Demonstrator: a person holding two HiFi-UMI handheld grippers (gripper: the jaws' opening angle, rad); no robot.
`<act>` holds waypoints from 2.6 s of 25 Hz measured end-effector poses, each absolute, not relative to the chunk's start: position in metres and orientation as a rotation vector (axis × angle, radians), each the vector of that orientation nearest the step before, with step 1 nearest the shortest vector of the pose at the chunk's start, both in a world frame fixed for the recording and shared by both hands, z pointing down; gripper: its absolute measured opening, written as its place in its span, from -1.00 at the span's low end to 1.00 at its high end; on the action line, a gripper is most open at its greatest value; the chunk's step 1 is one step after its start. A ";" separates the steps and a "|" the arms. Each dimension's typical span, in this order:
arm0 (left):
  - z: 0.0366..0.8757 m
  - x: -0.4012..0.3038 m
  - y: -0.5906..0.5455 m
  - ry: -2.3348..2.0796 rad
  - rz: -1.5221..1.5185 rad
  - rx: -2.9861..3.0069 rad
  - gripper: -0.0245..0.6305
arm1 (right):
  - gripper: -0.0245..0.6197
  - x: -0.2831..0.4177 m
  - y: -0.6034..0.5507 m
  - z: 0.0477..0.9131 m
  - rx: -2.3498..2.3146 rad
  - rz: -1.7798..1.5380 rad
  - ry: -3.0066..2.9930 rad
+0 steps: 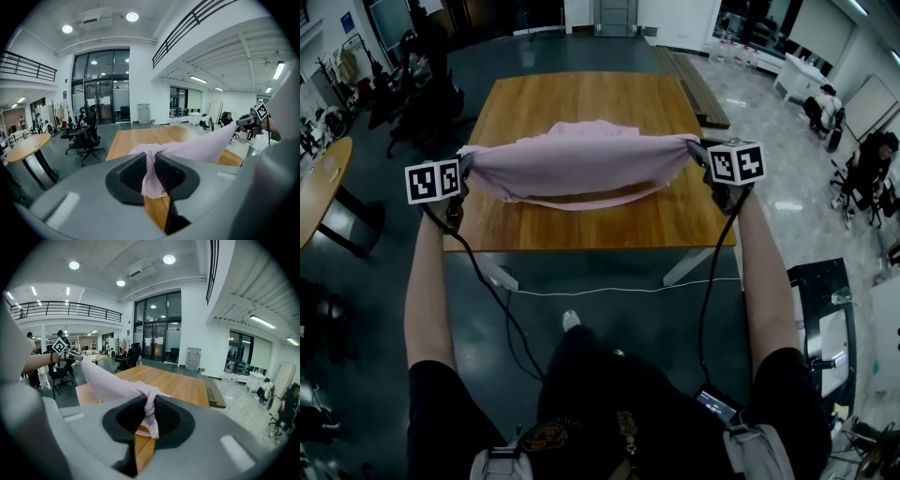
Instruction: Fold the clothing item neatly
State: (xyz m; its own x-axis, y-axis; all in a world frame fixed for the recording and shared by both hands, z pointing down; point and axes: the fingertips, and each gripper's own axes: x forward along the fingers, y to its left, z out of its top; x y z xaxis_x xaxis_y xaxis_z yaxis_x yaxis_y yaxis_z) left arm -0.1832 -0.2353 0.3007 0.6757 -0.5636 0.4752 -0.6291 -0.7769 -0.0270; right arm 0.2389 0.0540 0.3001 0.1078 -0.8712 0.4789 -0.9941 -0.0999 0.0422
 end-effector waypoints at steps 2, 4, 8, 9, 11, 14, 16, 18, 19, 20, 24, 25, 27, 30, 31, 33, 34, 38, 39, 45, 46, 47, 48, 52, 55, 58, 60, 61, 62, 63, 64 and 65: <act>0.310 -0.176 -0.248 -0.965 0.716 2.741 -0.72 | -0.77 0.245 0.043 0.306 2.041 0.495 -1.803; 0.321 -0.167 -0.264 -0.937 0.732 2.735 -0.72 | -0.77 0.252 0.030 0.315 2.043 0.517 -1.778; 0.353 -0.149 -0.290 -0.842 0.817 2.719 -0.72 | -0.77 0.267 0.008 0.339 2.047 0.569 -1.725; 0.361 -0.145 -0.296 -0.817 0.853 2.716 -0.72 | -0.77 0.270 0.002 0.346 2.048 0.581 -1.711; 0.375 -0.136 -0.308 -0.764 0.906 2.712 -0.72 | -0.77 0.277 -0.007 0.362 2.050 0.612 -1.680; 0.397 -0.123 -0.323 -0.690 0.955 2.707 -0.72 | -0.77 0.288 -0.017 0.391 2.071 0.683 -1.627; 0.412 -0.114 -0.332 -0.663 0.988 2.698 -0.72 | -0.77 0.293 -0.024 0.408 2.087 0.720 -1.597; 0.428 -0.108 -0.339 -0.643 1.015 2.678 -0.72 | -0.77 0.298 -0.029 0.423 2.089 0.752 -1.574; 0.435 -0.106 -0.342 -0.633 1.024 2.666 -0.72 | -0.77 0.300 -0.031 0.429 2.086 0.767 -1.567; 0.441 -0.102 -0.346 -0.626 1.027 2.657 -0.72 | -0.77 0.304 -0.035 0.434 2.082 0.775 -1.564; 0.442 -0.081 -0.367 -0.654 0.994 2.642 -0.72 | -0.77 0.330 -0.063 0.437 2.060 0.763 -1.587; 0.441 -0.076 -0.372 -0.672 0.986 2.634 -0.72 | -0.77 0.339 -0.070 0.437 2.054 0.761 -1.598; 0.439 -0.066 -0.382 -0.712 0.983 2.615 -0.72 | -0.77 0.354 -0.087 0.438 2.037 0.757 -1.628; 0.429 -0.053 -0.403 -0.775 0.991 2.599 -0.72 | -0.77 0.371 -0.116 0.434 2.002 0.736 -1.695; 0.425 -0.048 -0.410 -0.797 0.992 2.597 -0.72 | -0.77 0.377 -0.125 0.432 1.990 0.727 -1.711; 0.416 -0.038 -0.424 -0.835 0.992 2.596 -0.72 | -0.77 0.390 -0.141 0.428 1.976 0.717 -1.733; 0.414 -0.034 -0.431 -0.852 0.998 2.592 -0.72 | -0.77 0.395 -0.150 0.426 1.972 0.716 -1.739; 0.429 -0.020 -0.461 -0.889 1.036 2.531 -0.72 | -0.77 0.411 -0.186 0.435 1.943 0.728 -1.739; 0.436 -0.016 -0.468 -0.890 1.048 2.515 -0.72 | -0.77 0.417 -0.194 0.442 1.934 0.742 -1.732; 0.490 0.007 -0.504 -0.879 1.160 2.435 -0.72 | -0.77 0.443 -0.236 0.494 1.881 0.837 -1.671; 0.501 0.010 -0.509 -0.878 1.180 2.422 -0.72 | -0.77 0.445 -0.241 0.505 1.871 0.850 -1.663; 0.511 0.012 -0.513 -0.881 1.199 2.411 -0.72 | -0.77 0.448 -0.245 0.515 1.862 0.863 -1.655; 0.520 0.013 -0.516 -0.887 1.215 2.403 -0.72 | -0.77 0.450 -0.249 0.524 1.855 0.873 -1.649; 0.544 0.017 -0.526 -0.925 1.236 2.380 -0.72 | -0.77 0.456 -0.262 0.548 1.851 0.886 -1.642; 0.559 0.017 -0.531 -0.936 1.249 2.360 -0.68 | -0.74 0.459 -0.273 0.560 1.849 0.880 -1.639; 0.573 0.014 -0.533 -0.947 1.267 2.334 -0.59 | -0.62 0.463 -0.280 0.572 1.868 0.843 -1.611; 0.577 0.011 -0.534 -0.957 1.267 2.338 -0.48 | -0.24 0.467 -0.282 0.575 1.905 0.792 -1.588; 0.574 0.010 -0.537 -0.966 1.251 2.352 -0.39 | -0.14 0.470 -0.283 0.575 1.919 0.773 -1.577; 0.568 0.009 -0.540 -0.977 1.220 2.370 -0.31 | -0.12 0.473 -0.282 0.574 1.931 0.760 -1.566; 0.560 0.006 -0.543 -0.989 1.182 2.387 -0.23 | -0.12 0.475 -0.281 0.571 1.946 0.748 -1.558; 0.551 0.002 -0.546 -1.005 1.147 2.398 -0.19 | -0.12 0.478 -0.279 0.566 1.964 0.736 -1.555; 0.542 -0.003 -0.549 -1.026 1.127 2.405 -0.19 | -0.12 0.479 -0.277 0.559 1.980 0.723 -1.559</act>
